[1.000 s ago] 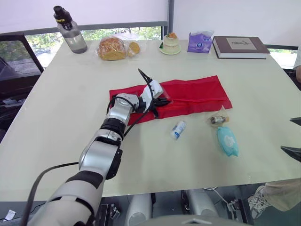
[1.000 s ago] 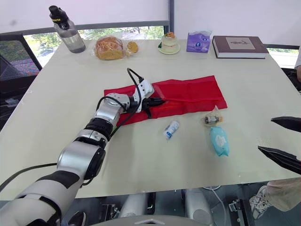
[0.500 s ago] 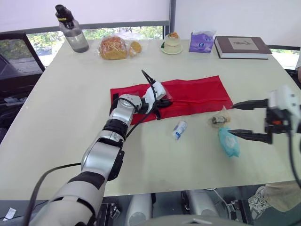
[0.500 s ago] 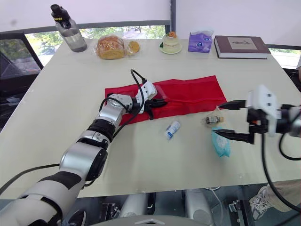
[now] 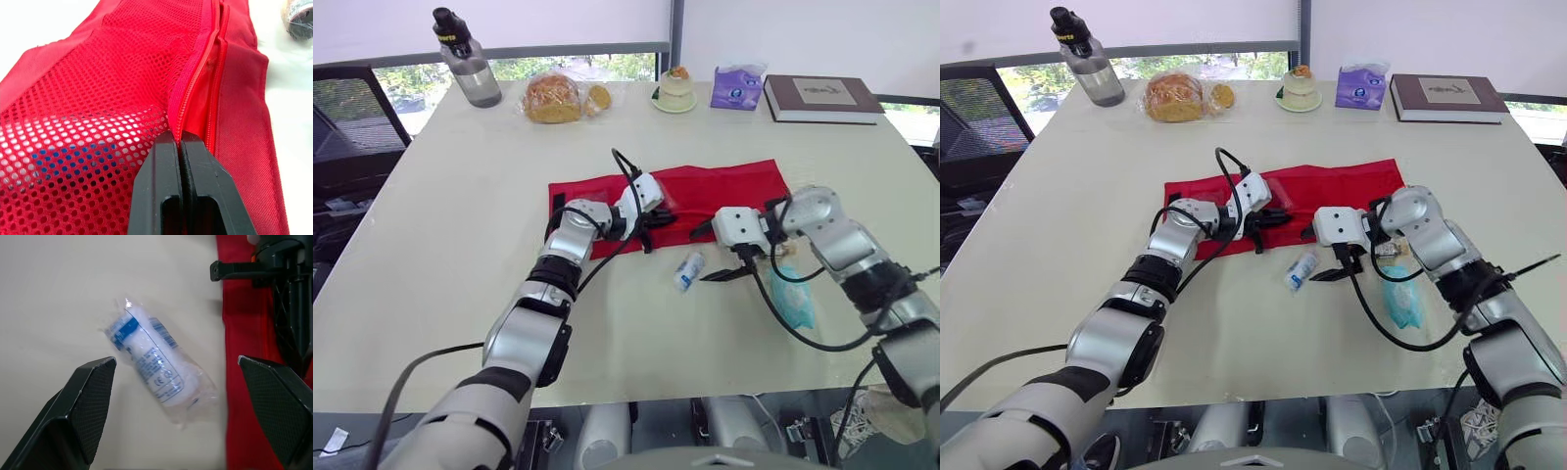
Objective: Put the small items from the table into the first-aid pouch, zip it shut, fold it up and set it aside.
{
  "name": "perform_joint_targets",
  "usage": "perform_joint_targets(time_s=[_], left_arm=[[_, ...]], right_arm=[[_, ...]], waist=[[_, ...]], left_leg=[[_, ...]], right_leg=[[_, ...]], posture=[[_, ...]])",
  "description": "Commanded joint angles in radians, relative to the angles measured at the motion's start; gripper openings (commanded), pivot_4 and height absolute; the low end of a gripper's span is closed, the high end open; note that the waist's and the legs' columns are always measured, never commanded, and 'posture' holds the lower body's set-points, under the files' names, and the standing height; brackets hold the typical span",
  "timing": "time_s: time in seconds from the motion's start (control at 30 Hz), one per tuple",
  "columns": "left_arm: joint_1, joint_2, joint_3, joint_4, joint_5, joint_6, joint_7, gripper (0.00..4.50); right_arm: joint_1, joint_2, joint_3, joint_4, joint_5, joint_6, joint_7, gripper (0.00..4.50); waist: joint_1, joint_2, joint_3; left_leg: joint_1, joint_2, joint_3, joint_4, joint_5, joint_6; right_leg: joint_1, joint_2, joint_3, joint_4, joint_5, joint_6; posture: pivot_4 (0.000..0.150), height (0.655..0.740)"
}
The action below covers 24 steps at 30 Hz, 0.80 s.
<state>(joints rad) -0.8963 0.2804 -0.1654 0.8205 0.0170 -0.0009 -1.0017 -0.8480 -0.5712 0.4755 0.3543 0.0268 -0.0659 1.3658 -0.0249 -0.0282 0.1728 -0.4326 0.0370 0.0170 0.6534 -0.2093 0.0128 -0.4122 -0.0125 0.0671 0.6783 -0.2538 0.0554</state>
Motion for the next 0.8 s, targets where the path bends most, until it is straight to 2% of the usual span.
perform_joint_targets(time_s=[0.03,0.17,0.2,0.27,0.37,0.4,0.5,0.6,0.8], left_arm=[[0.012,0.002,0.000,-0.055,-0.008,0.019,0.000,0.00],[0.018,0.000,-0.002,-0.084,-0.010,0.036,-0.001,0.00],[0.017,-0.001,0.000,-0.087,-0.011,0.040,0.000,0.00],[0.019,-0.002,0.000,-0.092,-0.012,0.045,0.002,0.00],[0.023,-0.006,-0.002,-0.096,-0.011,0.047,0.002,0.00],[0.022,-0.008,-0.003,-0.094,-0.011,0.046,0.002,0.00],[0.016,-0.014,-0.004,-0.086,-0.010,0.043,0.002,0.00],[0.010,-0.020,-0.003,-0.080,-0.010,0.039,0.004,0.00],[0.005,-0.030,0.000,-0.076,-0.013,0.037,0.008,0.00]], right_arm=[[-0.031,0.020,0.007,0.069,-0.035,-0.089,0.033,4.27],[-0.028,0.024,0.021,0.134,-0.066,-0.171,0.068,4.27],[-0.022,0.030,0.019,0.133,-0.064,-0.170,0.075,4.07],[-0.009,0.032,0.013,0.117,-0.055,-0.153,0.089,3.48],[0.005,0.020,-0.004,0.086,-0.045,-0.134,0.103,1.98],[0.014,0.012,-0.016,0.066,-0.032,-0.110,0.107,1.68],[0.048,-0.018,-0.057,-0.016,0.016,-0.012,0.120,0.16],[0.115,-0.070,-0.125,-0.146,0.067,0.148,0.091,0.03],[0.266,-0.125,-0.275,-0.372,0.043,0.419,-0.172,0.03]], waist=[[0.002,0.000,0.000],[0.003,0.000,0.000],[0.004,0.000,0.000],[0.004,0.000,0.000],[0.005,0.000,0.000],[0.005,0.000,0.000],[0.008,0.000,0.000],[0.013,0.000,0.000],[0.013,0.000,0.000]], left_leg=[[0.000,0.000,0.000,0.000,0.000,0.000],[0.000,0.000,0.000,0.000,0.000,0.000],[0.000,0.000,0.000,0.000,0.000,0.000],[0.000,0.000,0.000,0.000,0.000,0.000],[0.001,0.000,0.000,0.000,0.000,0.000],[0.001,0.000,0.000,0.000,0.000,0.000],[0.001,0.000,0.000,0.000,0.000,0.000],[0.000,0.000,0.000,0.000,0.000,0.000],[0.000,0.000,0.000,0.000,0.000,0.000]], right_leg=[[0.000,0.000,0.000,0.000,0.000,0.000],[0.000,0.000,0.000,0.000,0.000,0.000],[0.000,0.000,0.000,0.000,0.000,0.000],[0.000,0.000,0.000,0.000,0.000,0.000],[0.000,0.000,0.000,0.001,0.000,0.000],[0.000,0.000,0.000,0.001,0.000,0.000],[0.000,0.000,0.000,0.001,0.000,0.000],[0.000,0.000,0.000,0.001,0.000,0.000],[0.000,-0.001,0.000,0.001,0.000,0.000]], posture=[[0.150,0.7400],[0.150,0.7400],[0.150,0.7400],[0.150,0.7400],[0.150,0.7400],[0.150,0.7400],[0.150,0.7400],[0.150,0.7400],[0.150,0.7400]])
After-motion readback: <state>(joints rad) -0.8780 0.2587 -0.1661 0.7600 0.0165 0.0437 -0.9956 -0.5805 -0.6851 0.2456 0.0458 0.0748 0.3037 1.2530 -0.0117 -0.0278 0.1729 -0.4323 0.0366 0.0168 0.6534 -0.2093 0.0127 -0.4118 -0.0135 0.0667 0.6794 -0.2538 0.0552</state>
